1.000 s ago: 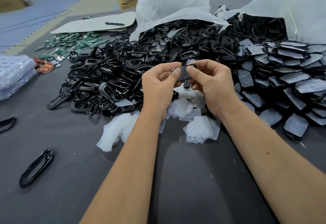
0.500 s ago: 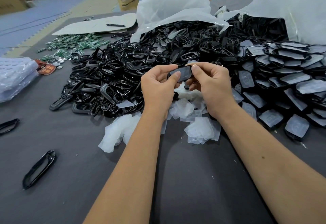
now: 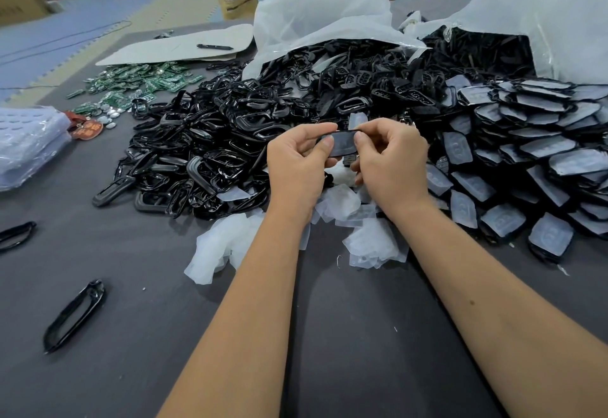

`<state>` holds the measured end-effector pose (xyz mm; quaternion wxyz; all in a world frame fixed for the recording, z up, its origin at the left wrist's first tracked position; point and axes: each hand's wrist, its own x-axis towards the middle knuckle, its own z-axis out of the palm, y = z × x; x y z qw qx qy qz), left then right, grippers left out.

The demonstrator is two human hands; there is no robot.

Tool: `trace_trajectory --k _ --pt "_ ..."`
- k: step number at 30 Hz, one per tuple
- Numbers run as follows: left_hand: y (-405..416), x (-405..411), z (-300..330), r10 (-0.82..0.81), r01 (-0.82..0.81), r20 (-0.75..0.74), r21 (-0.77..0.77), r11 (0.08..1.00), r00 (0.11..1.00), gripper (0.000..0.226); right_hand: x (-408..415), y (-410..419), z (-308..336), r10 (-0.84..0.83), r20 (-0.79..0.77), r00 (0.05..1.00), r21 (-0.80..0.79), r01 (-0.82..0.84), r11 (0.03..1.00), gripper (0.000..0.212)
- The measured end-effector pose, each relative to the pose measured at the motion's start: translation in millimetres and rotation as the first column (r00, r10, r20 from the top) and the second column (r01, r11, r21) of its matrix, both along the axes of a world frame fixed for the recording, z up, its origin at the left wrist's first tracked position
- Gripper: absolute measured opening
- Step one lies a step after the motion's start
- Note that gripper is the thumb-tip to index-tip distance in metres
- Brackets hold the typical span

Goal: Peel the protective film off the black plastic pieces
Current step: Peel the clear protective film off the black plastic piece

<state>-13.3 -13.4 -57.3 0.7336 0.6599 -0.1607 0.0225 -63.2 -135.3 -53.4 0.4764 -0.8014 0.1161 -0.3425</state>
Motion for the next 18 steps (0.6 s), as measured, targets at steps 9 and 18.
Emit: trace_trajectory --k 9,18 --pt "-0.1 -1.8 0.8 0.037 -0.037 -0.003 0.02 0.999 0.999 0.02 -2.4 2.7 3.5 -0.004 0.022 1.0 -0.022 0.005 1.0 0.008" --pt "0.5 -0.5 1.0 0.035 -0.034 -0.019 0.042 0.999 0.999 0.022 -1.4 1.9 1.2 0.061 -0.012 0.998 0.178 -0.058 0.982 0.013"
